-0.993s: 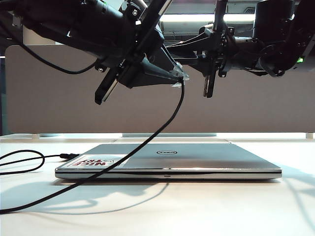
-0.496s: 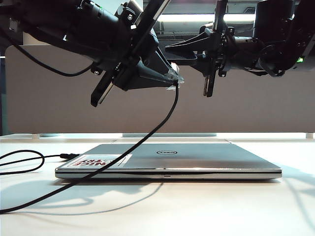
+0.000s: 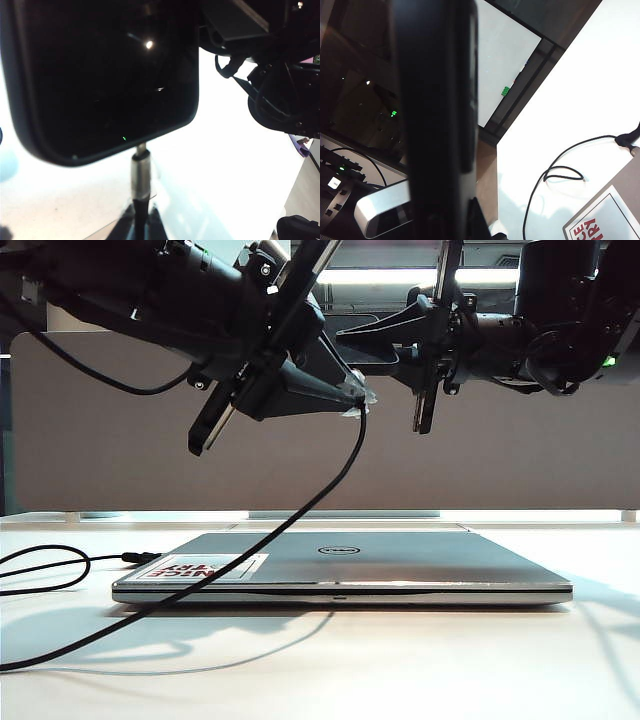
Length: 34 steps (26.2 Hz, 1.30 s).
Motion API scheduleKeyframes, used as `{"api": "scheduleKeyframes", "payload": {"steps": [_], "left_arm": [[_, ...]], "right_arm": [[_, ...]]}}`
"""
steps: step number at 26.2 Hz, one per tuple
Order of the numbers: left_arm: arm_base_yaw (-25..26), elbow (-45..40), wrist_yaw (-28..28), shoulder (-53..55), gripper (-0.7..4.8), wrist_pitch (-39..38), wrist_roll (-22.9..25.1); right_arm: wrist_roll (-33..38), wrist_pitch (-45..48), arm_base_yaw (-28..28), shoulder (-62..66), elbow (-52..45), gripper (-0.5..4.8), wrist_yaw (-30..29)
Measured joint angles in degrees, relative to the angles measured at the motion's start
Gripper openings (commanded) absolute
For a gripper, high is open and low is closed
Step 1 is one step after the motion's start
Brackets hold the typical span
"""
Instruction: Pick up the charging cable and the phone, plug the charging cable into the charging port on the phone, and finally place them back on the table.
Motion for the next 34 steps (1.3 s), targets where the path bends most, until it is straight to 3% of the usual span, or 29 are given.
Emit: {"api": "scheduleKeyframes", "payload": {"steps": [34], "left_arm": [[-0.1, -0.1, 0.4, 0.0, -0.07, -0.5, 1.6]], "right_arm": [[-0.2, -2.8, -0.1, 0.0, 0.0, -0.01, -1.5]]}}
